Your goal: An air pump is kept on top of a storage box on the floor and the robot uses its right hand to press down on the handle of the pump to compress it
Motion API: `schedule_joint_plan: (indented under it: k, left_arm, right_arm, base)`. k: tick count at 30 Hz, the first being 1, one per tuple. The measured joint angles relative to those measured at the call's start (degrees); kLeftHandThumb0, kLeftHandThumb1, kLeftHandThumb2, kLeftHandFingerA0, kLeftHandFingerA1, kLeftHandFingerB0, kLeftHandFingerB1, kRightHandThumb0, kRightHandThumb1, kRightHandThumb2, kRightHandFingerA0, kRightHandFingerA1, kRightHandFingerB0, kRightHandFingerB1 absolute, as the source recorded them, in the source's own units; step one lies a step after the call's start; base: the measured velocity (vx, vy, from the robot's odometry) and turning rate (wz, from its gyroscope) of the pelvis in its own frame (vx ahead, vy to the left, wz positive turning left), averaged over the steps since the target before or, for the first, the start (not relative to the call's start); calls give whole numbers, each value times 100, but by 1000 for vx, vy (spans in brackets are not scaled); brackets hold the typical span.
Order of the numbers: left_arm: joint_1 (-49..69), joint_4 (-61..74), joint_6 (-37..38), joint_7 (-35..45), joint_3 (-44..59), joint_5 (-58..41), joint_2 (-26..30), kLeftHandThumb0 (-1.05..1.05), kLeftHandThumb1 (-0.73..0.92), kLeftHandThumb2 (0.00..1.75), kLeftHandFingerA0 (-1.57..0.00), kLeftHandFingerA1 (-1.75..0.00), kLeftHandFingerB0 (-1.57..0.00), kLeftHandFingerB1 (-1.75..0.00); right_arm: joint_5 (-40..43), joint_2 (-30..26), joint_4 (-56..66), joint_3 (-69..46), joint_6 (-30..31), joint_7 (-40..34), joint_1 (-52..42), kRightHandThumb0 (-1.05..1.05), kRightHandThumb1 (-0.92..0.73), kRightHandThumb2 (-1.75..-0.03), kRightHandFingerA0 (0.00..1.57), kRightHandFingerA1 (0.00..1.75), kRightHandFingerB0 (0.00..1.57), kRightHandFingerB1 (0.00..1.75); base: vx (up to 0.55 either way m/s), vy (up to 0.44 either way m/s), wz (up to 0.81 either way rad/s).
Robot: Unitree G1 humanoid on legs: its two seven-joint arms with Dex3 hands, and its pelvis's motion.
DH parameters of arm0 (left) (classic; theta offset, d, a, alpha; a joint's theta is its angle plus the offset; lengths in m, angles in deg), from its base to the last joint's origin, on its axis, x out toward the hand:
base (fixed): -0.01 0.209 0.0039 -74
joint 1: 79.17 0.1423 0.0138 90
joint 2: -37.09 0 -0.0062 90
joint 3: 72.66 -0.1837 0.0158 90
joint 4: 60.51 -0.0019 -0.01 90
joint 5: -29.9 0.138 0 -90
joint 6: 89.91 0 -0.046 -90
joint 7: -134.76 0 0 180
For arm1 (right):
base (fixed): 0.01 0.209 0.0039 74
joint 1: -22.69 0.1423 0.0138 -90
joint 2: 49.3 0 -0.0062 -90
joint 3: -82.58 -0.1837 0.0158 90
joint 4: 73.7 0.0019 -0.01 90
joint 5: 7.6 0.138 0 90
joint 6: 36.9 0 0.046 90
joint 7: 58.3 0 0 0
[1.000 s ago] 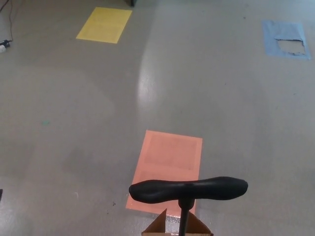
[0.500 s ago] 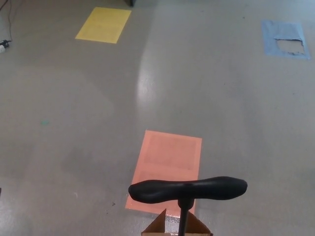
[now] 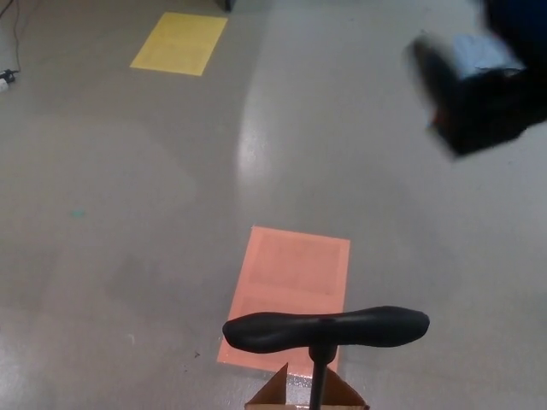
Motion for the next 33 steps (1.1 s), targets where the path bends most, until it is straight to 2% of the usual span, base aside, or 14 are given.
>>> schedule_joint_plan:
  k: [1,2,3,4,6,7,8,10,13,20,21,23,24,33]
  left_arm:
    - [6,-8,2,9,10,-1,0,-81,86,117,-7,-29,-6,-20]
    - [13,-17,5,18,18,-1,0,-82,85,117,-7,-29,-6,-20]
    - [25,-30,17,27,19,-1,0,-82,85,117,-7,-29,-6,-20]
    - [37,-44,41,35,18,1,0,-82,86,116,-7,-28,-6,-21]
    - [49,-64,75,44,17,3,1,-81,85,116,-6,-27,-5,-20]
    - [52,-76,96,49,17,4,1,-80,85,115,-6,-28,-5,-20]
    - [56,-95,131,66,25,2,1,-80,85,115,-6,-28,-5,-20]
    - [59,-133,188,110,70,-3,1,-79,84,115,-5,-30,-5,-22]
    - [59,-162,255,161,129,-10,2,-79,84,114,-5,-31,-5,-22]
    - [58,-201,360,228,196,-20,1,-81,84,115,-7,-33,-7,-23]
    - [58,-201,362,229,196,-19,1,-70,79,115,-3,-38,-2,-29]
    - [58,-201,368,229,196,-17,1,-70,79,115,-2,-36,-1,-29]
    - [58,-201,371,229,196,-17,1,-79,84,114,-7,-35,-6,-24]
    - [44,-217,431,235,203,-15,3,-80,85,115,-7,-33,-6,-23]
  right_arm:
    - [-16,1,79,175,47,52,37,-83,-92,-82,0,8,0,11]
    - [-36,2,146,342,104,111,82,-84,-81,-118,0,19,0,17]
    - [-70,9,218,591,182,192,140,-84,-81,-118,0,19,0,17]
    - [-117,21,256,853,275,278,177,-83,-92,-82,0,9,0,11]
    - [-209,36,270,1194,400,382,197,-89,-80,-102,0,11,0,11]
    - [-251,40,268,1327,452,425,201,-82,-92,-81,0,9,0,11]
    - [-333,49,258,1551,533,489,201,-82,-92,-81,0,9,0,11]
    - [-508,72,213,1921,672,586,176,-83,-79,-120,0,21,0,19]
    - [-736,127,104,2227,759,628,45,-90,-77,-99,0,14,0,14]
    - [-1316,242,-207,2645,800,616,-527,-81,-78,-116,0,21,0,19]
    - [-1390,254,-260,2685,798,609,-599,-82,-92,-73,0,14,0,15]
    - [-1557,286,-370,2766,790,583,-754,-82,-92,-73,0,16,0,16]
    - [-1590,293,-396,2788,789,574,-789,-81,-77,-116,0,22,0,20]
    - [-2320,564,-1209,3091,570,278,-1579,-83,-77,-117,0,21,0,18]
  base:
    - [0,0,0]
    - [0,0,0]
    - [0,0,0]
    - [0,0,0]
    - [0,0,0]
    - [0,0,0]
    - [0,0,0]
    - [0,0,0]
    - [0,0,0]
    - [0,0,0]
    - [0,0,0]
    - [0,0,0]
    - [0,0,0]
    - [0,0,0]
